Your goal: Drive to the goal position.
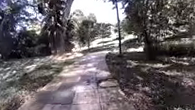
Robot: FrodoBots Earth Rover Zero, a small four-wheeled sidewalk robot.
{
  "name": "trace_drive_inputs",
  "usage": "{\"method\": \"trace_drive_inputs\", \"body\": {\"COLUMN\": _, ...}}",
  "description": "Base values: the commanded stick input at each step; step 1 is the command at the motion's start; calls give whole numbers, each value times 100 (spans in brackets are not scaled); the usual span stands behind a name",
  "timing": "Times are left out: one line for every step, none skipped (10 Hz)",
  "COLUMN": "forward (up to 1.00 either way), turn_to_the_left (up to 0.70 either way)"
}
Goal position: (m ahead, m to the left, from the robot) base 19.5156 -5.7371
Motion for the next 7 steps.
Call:
{"method": "trace_drive_inputs", "body": {"forward": 50, "turn_to_the_left": 0}}
{"method": "trace_drive_inputs", "body": {"forward": 50, "turn_to_the_left": 0}}
{"method": "trace_drive_inputs", "body": {"forward": 50, "turn_to_the_left": 0}}
{"method": "trace_drive_inputs", "body": {"forward": 50, "turn_to_the_left": 0}}
{"method": "trace_drive_inputs", "body": {"forward": 50, "turn_to_the_left": 0}}
{"method": "trace_drive_inputs", "body": {"forward": 50, "turn_to_the_left": 0}}
{"method": "trace_drive_inputs", "body": {"forward": 50, "turn_to_the_left": 0}}
